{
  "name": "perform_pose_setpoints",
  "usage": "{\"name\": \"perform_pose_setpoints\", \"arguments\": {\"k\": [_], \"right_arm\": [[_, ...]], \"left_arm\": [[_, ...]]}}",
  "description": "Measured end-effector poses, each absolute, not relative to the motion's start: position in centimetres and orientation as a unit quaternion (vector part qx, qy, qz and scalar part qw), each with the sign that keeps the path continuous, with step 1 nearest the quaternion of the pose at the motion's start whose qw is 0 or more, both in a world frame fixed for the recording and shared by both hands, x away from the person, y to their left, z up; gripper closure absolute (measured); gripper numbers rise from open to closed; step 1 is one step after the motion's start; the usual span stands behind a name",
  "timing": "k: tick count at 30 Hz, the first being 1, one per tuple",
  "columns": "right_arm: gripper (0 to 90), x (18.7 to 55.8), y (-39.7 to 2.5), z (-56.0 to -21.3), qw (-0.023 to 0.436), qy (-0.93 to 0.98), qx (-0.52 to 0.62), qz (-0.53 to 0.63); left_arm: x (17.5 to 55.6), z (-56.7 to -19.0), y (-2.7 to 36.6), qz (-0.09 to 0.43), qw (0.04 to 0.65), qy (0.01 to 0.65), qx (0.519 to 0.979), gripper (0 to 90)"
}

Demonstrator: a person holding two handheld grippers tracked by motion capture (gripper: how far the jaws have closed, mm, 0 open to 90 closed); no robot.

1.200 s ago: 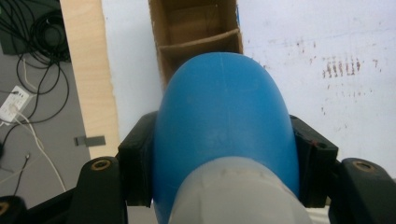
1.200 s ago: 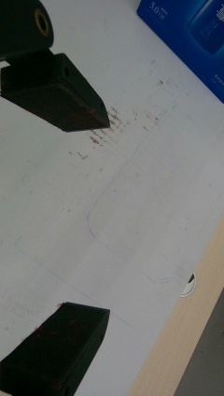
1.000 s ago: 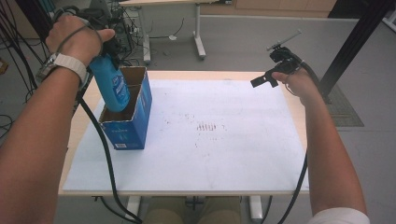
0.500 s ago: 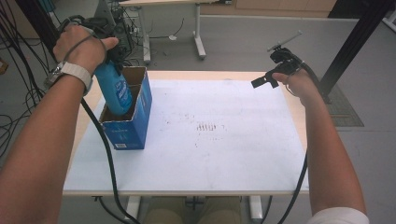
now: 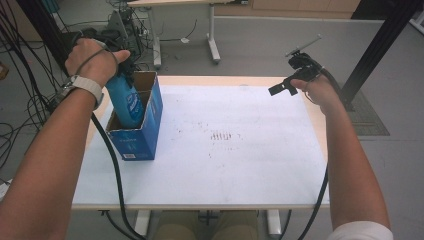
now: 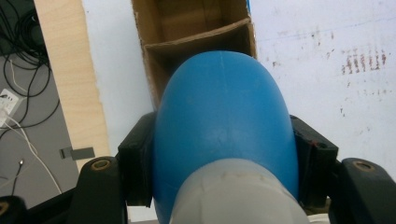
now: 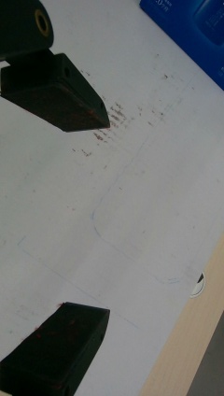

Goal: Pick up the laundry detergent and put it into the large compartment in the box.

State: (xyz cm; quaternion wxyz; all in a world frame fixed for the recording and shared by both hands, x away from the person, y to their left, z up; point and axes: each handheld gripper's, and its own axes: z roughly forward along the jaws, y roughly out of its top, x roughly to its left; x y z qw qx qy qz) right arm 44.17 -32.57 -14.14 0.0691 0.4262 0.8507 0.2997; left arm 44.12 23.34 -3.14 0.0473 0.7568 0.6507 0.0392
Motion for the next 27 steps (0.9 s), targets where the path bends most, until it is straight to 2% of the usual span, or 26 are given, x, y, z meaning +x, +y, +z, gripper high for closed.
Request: {"name": "perform_pose_setpoints", "arguments": {"k": [27], "right_arm": [[8.1, 44.4, -32.4, -14.7, 0.063, 0.853, 0.427, 0.295]], "left_arm": [[45.4, -7.4, 23.0, 0.034, 0.04, 0.646, 0.762, 37.5]]}}
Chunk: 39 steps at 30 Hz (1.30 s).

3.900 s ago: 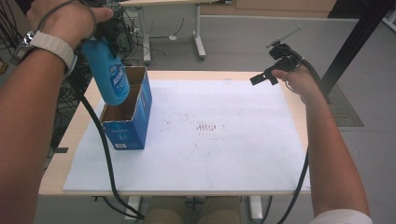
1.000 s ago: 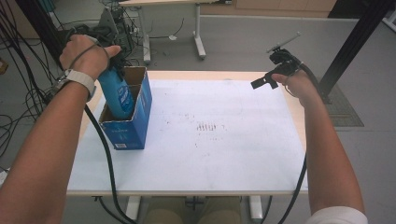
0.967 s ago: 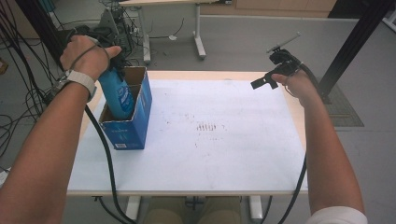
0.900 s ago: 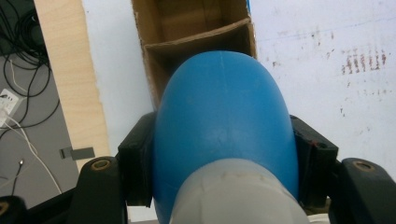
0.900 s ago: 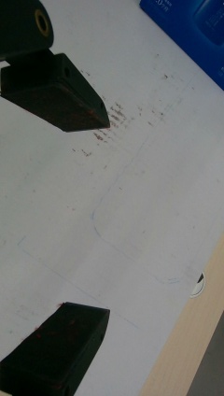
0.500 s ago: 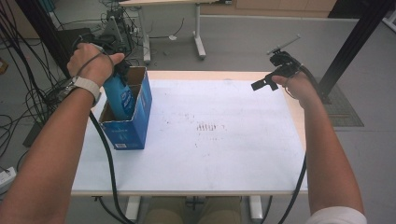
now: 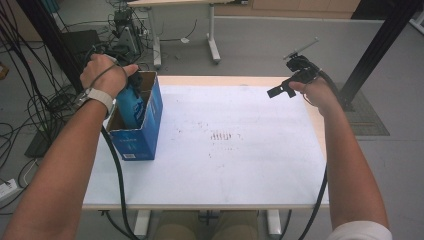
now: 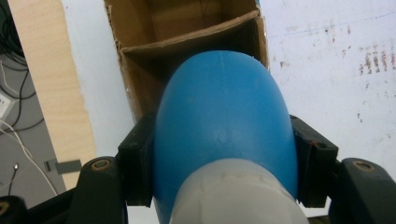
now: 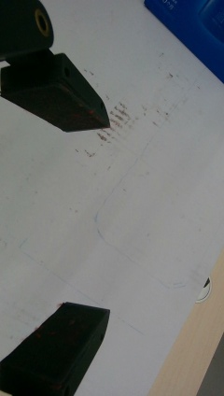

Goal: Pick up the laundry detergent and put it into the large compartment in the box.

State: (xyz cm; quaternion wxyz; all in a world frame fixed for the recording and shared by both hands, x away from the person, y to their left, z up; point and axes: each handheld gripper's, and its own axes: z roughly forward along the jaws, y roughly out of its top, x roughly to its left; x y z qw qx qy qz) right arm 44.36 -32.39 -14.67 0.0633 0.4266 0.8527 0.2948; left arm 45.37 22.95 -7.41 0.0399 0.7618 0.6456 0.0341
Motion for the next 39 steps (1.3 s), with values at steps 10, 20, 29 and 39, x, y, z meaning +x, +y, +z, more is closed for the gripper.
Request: {"name": "perform_pose_setpoints", "arguments": {"k": [10, 20, 29, 39], "right_arm": [[8.1, 44.2, -32.7, -14.9, 0.063, 0.851, 0.429, 0.295], [8.1, 44.2, -32.7, -15.2, 0.06, 0.851, 0.431, 0.293], [8.1, 44.0, -33.0, -15.3, 0.06, 0.849, 0.435, 0.295], [8.1, 43.7, -33.5, -15.6, 0.059, 0.846, 0.44, 0.294]], "left_arm": [[45.2, -8.3, 22.7, 0.047, 0.04, 0.645, 0.761, 37.5], [45.2, -10.0, 22.8, 0.047, 0.041, 0.645, 0.761, 37.5], [45.5, -11.2, 22.6, 0.044, 0.035, 0.643, 0.764, 37.5], [45.7, -12.1, 22.5, 0.041, 0.03, 0.638, 0.768, 37.5]]}}
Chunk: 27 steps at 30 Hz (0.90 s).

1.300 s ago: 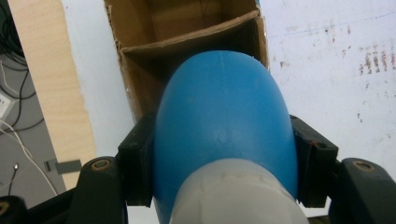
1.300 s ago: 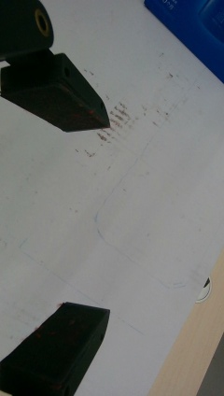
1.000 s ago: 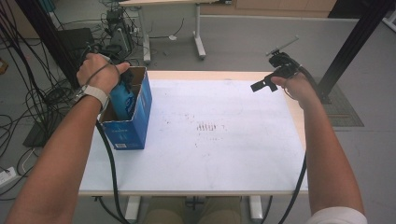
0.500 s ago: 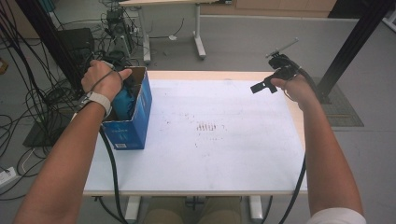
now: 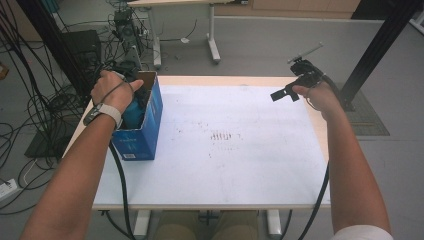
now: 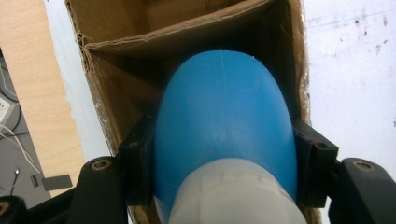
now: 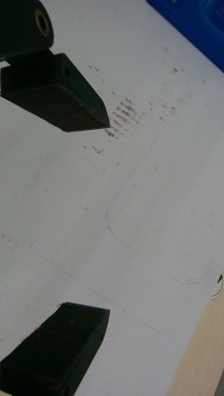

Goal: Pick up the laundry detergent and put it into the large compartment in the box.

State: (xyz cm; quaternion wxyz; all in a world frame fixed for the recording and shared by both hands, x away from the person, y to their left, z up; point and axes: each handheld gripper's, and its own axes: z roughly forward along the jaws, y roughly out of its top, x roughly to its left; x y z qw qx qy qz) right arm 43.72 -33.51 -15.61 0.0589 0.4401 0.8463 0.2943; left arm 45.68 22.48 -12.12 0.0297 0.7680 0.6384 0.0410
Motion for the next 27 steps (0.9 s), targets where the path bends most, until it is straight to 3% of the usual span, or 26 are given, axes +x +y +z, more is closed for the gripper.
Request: {"name": "perform_pose_setpoints", "arguments": {"k": [27], "right_arm": [[8.1, 43.6, -33.7, -15.8, 0.057, 0.844, 0.444, 0.295]], "left_arm": [[46.1, -14.4, 22.6, 0.034, 0.02, 0.636, 0.771, 37.4]]}}
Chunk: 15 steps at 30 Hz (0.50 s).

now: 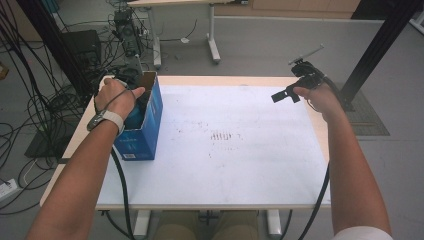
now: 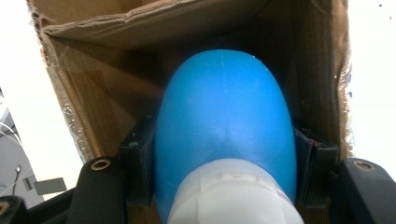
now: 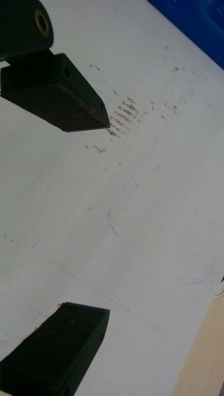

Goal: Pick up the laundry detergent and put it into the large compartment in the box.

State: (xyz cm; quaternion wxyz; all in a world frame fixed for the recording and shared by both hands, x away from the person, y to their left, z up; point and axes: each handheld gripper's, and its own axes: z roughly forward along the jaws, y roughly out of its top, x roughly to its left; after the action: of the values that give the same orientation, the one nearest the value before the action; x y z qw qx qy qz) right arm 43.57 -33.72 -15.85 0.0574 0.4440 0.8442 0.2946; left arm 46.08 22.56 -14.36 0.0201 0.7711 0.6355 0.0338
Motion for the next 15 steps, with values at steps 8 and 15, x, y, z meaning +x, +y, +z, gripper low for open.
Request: {"name": "perform_pose_setpoints", "arguments": {"k": [8, 15], "right_arm": [[8.1, 43.58, -33.67, -15.87, 0.057, 0.844, 0.444, 0.294], [8.2, 43.47, -33.69, -15.87, 0.057, 0.844, 0.444, 0.294]], "left_arm": [[46.12, -14.45, 22.83, 0.032, 0.022, 0.636, 0.771, 37.3], [46.01, -14.48, 22.9, 0.031, 0.023, 0.636, 0.771, 37.3]]}}
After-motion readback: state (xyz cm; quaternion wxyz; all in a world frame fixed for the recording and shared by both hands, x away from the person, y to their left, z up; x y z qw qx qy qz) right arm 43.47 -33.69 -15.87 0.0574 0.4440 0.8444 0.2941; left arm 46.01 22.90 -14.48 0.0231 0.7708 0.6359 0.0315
